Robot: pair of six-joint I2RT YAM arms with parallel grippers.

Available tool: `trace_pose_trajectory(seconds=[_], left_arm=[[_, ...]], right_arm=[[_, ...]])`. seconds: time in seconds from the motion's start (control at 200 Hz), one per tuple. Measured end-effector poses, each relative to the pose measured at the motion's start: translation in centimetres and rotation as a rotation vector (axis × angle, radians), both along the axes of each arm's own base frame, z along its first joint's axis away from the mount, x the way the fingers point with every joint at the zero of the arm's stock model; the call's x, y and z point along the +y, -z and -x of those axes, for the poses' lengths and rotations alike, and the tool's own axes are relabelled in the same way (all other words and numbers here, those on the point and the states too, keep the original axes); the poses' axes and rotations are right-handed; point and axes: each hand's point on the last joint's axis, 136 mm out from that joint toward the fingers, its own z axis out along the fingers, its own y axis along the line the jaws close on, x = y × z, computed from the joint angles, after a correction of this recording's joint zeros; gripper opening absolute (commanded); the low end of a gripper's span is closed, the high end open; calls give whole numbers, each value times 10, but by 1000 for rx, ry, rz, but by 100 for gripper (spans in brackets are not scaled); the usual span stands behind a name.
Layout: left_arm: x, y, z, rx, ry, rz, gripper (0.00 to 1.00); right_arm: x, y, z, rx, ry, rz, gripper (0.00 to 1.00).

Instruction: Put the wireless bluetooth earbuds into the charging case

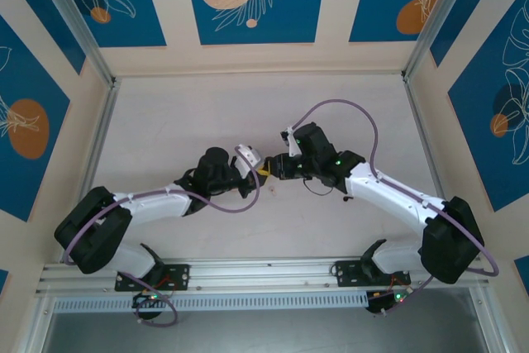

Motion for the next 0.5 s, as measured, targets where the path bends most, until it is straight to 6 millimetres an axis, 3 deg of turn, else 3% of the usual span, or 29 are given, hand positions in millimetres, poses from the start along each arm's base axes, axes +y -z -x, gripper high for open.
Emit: trace_pose_trajectory(seconds=[0.5], left_arm=[[0,4,0,-45,-4,-32,17]], right_arm=[[0,2,0,157,30,-20,18]])
